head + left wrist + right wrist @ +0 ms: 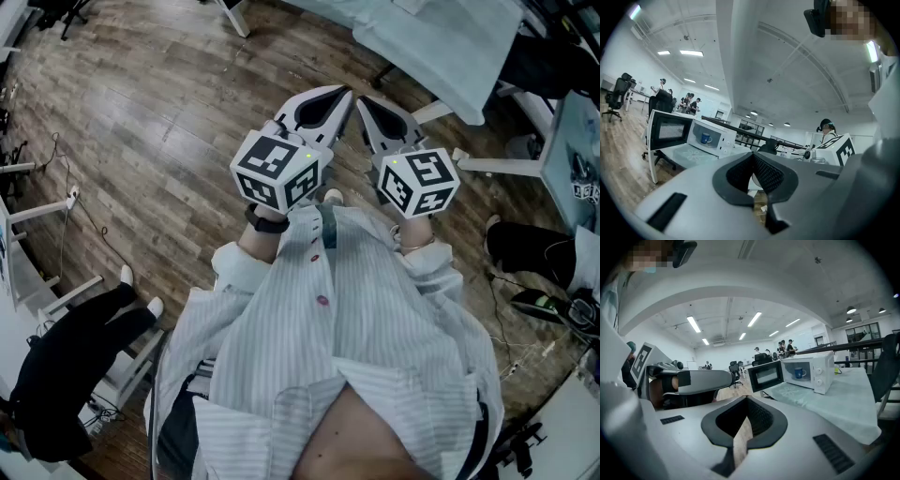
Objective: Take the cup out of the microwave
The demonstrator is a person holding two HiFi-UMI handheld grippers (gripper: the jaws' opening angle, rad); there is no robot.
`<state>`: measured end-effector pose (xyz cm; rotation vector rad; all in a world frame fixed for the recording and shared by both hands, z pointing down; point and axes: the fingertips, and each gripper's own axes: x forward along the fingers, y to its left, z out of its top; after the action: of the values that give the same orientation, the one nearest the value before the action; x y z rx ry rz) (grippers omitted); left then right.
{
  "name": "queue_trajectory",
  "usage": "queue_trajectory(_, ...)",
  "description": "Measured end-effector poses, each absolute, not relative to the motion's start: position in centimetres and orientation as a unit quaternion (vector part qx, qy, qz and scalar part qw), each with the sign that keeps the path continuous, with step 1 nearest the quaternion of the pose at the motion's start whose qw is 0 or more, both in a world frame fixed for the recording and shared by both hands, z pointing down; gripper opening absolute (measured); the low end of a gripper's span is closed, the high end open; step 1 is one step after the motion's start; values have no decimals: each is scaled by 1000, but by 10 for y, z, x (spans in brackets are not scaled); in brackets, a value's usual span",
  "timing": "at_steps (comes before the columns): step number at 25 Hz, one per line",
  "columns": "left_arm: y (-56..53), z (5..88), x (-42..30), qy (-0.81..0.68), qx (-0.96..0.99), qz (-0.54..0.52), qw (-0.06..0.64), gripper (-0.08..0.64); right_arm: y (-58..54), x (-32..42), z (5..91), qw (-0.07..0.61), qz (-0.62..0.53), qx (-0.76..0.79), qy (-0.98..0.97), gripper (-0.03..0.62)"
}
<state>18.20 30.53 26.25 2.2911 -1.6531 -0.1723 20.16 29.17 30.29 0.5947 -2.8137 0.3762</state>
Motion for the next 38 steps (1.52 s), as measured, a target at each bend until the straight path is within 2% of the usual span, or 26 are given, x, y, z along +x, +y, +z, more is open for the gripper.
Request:
queue_trajectory(22,299,275,216,-611,775,-56,150,8,273,246,306,91,136,185,-969,34)
queue_trajectory(38,272,282,164,-618,766,-66,163,8,244,206,309,97,150,194,-965,34)
